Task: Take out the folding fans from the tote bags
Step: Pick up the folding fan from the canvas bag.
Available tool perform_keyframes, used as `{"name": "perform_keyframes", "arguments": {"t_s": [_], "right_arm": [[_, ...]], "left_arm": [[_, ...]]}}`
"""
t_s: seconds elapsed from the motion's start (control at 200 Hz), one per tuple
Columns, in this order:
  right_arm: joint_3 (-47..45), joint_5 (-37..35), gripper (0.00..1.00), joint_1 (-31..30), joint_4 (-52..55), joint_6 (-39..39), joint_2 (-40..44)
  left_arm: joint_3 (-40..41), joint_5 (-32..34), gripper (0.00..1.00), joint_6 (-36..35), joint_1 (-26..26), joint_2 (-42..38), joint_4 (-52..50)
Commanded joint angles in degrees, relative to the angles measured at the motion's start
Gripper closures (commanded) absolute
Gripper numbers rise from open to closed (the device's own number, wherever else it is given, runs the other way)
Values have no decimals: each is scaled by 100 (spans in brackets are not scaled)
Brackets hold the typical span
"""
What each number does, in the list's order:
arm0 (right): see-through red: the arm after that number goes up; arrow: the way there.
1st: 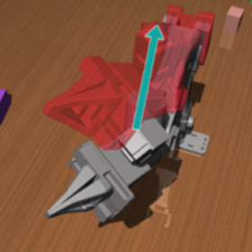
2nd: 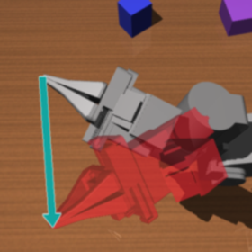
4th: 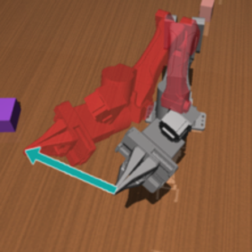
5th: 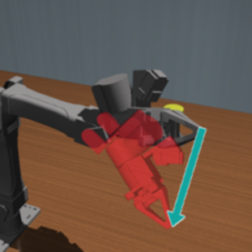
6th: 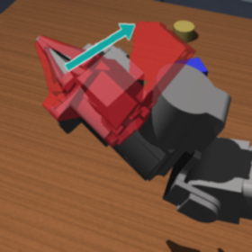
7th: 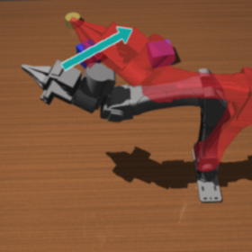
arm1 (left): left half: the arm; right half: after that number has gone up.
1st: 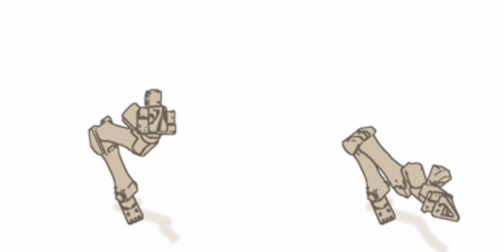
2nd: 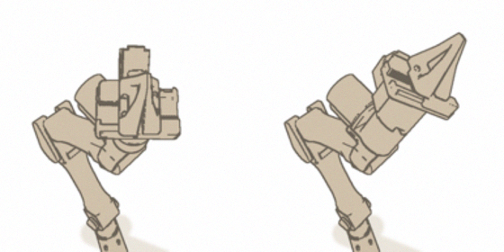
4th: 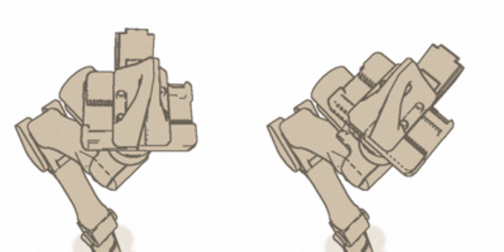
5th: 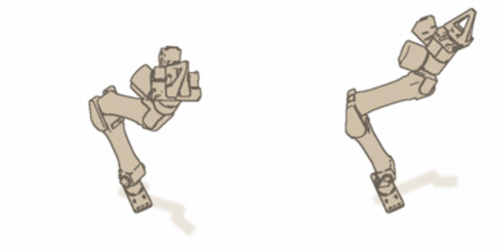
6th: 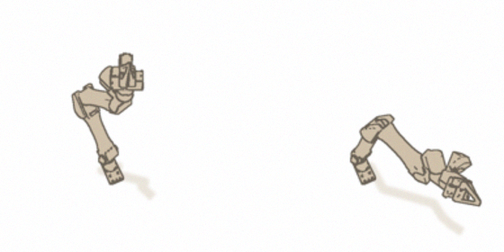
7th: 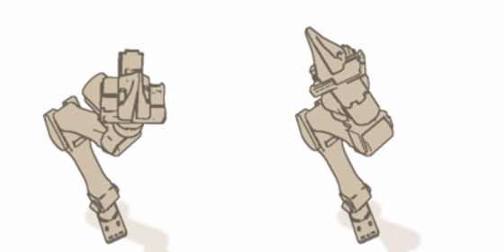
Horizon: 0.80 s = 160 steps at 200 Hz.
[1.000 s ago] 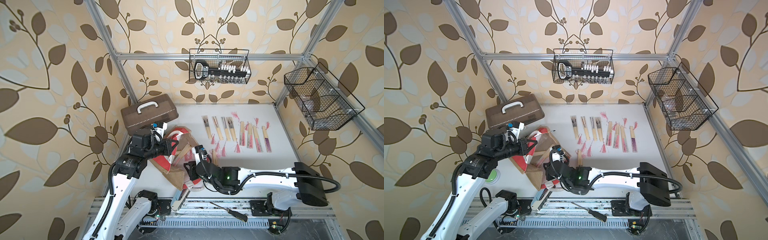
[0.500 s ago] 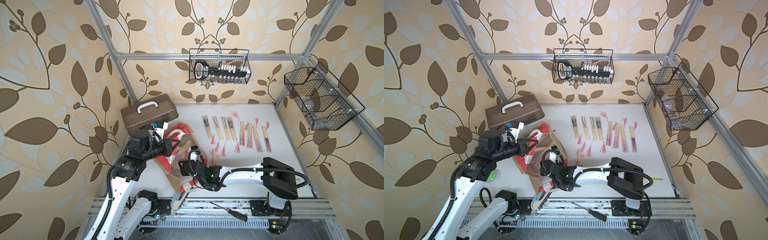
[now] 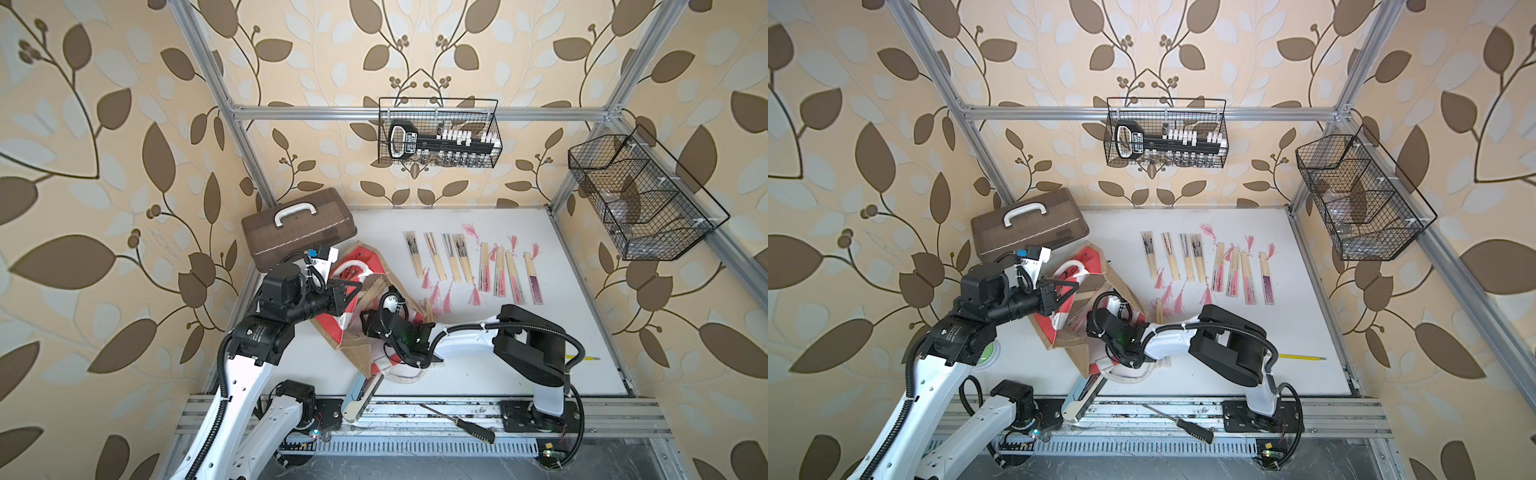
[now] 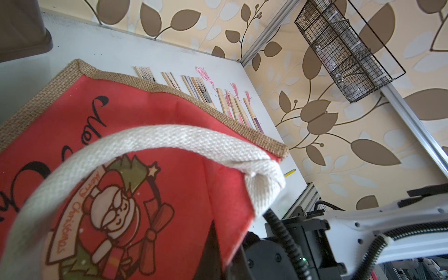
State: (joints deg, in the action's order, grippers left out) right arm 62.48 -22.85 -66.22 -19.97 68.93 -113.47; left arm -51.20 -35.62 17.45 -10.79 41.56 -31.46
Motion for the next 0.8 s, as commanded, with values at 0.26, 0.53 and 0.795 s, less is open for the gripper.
{"name": "perform_keyframes", "arguments": {"t_s": [0.26,0.53,0.795], "right_arm": [[431,672,56,87,-404,614,-536],[791,843,57,136,-168,916,-813],[750,1114,64,223,-569,1152,-1092]], "left_arm": [[6,-355,100,-225,33,16,477],[31,-429,100,-241,36,52,504],[43,-429,100,-269,38,115,490]]}}
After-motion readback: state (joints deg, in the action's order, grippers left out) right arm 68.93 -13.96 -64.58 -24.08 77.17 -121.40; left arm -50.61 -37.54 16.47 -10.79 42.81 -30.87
